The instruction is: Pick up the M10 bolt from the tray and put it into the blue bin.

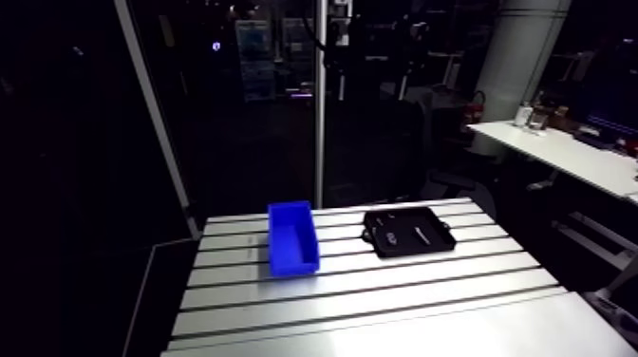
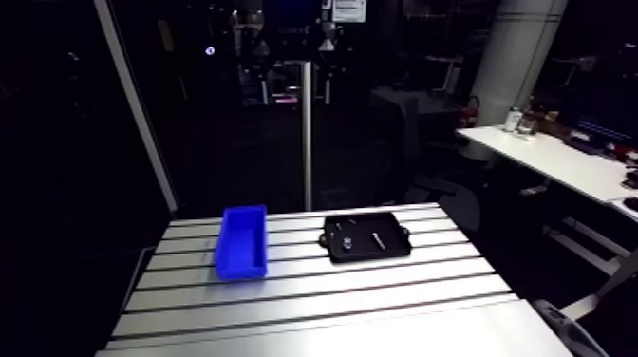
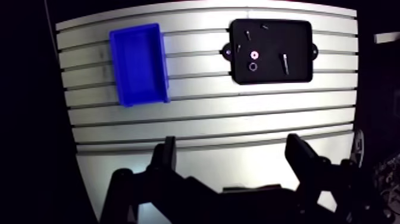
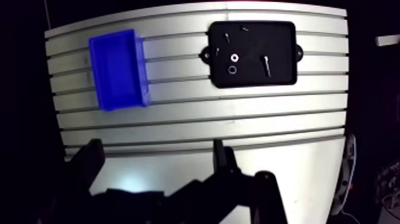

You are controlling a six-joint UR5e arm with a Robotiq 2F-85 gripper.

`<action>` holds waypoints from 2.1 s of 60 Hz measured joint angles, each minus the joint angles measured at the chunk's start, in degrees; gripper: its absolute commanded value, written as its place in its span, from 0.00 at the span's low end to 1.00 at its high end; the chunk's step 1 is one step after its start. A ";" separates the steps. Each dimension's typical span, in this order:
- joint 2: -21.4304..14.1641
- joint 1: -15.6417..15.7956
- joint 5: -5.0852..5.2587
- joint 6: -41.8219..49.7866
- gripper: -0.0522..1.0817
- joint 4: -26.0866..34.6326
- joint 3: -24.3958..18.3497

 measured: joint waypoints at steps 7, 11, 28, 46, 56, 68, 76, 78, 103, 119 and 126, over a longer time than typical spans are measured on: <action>0.10 -0.15 -0.11 0.11 0.06 -0.03 -0.13; 0.20 -0.26 -0.23 0.20 0.06 -0.05 -0.25; 0.39 -0.41 -0.48 0.34 0.06 -0.08 -0.41; 0.47 -0.44 -0.52 0.18 0.06 -0.09 -0.45; 0.51 -0.48 -0.47 -0.69 0.06 -0.09 -0.46; 0.55 -0.80 -0.43 -3.98 0.06 -0.07 -0.46; 0.78 -1.79 -0.36 -6.82 0.06 -0.01 -0.65; 0.91 -2.12 -0.34 -7.63 0.06 0.00 -0.70; 3.79 -7.04 -0.10 -18.13 0.07 -0.12 -0.95; 7.09 -10.14 0.05 -23.51 0.07 -1.51 -1.01; 9.12 -10.87 0.07 -25.68 0.07 -2.64 -1.13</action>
